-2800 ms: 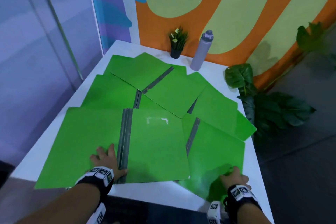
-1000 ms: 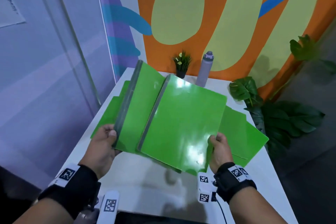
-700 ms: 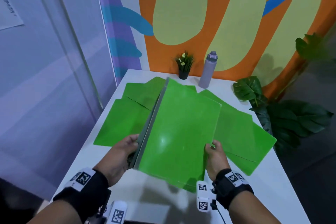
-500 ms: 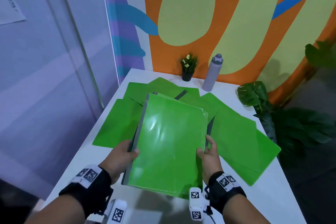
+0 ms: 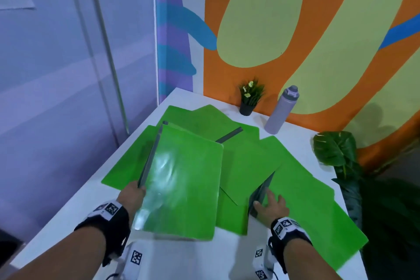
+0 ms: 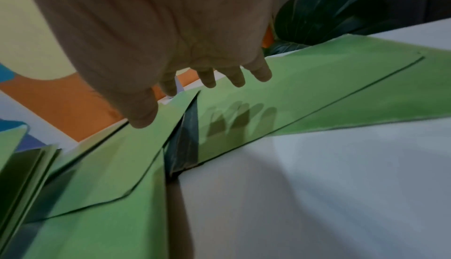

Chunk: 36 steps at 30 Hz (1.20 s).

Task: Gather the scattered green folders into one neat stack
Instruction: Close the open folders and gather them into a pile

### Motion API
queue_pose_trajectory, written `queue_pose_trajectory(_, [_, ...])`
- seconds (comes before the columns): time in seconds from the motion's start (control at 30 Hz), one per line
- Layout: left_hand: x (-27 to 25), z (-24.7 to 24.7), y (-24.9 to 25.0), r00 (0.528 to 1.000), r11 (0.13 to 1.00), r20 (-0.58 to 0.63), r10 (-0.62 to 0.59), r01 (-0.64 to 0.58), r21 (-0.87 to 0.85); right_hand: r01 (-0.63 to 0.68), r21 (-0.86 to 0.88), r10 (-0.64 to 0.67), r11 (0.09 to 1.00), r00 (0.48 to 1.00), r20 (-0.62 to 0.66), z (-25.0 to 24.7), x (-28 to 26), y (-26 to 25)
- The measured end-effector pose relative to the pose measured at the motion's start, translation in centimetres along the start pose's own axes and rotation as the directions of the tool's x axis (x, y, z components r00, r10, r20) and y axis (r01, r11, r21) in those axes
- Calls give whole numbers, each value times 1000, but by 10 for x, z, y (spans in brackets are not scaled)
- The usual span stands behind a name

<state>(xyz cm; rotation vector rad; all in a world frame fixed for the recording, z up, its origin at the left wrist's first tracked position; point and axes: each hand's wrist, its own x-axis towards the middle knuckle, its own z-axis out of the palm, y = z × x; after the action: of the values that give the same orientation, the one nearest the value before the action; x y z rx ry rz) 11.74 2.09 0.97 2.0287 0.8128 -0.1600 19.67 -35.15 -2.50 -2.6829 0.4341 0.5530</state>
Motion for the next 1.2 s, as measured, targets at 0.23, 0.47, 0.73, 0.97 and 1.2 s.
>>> queue_pose_trajectory(0.23, [44,16,5,996,976,66,58,-70,204,153,-209,-129,966,984,121,27,31,-5])
queue_pose_trajectory(0.47, [70,25,-15,976,927,209,66,-138,348,205,-289,-157,935,971,178,43,27,1])
queue_pose_trajectory(0.73, [37,11,-60,956,896,290,38,-162,414,233,-291,-176,928,962,209,56,-25,15])
queue_pose_trajectory(0.97, [-23,-23,-95,922,914,387,4,-160,373,267,-319,-195,909,950,243,76,-80,31])
queue_pose_trajectory(1.2, [-54,-58,-84,940,976,327,97,-154,153,283,-333,-192,900,940,280,81,-112,30])
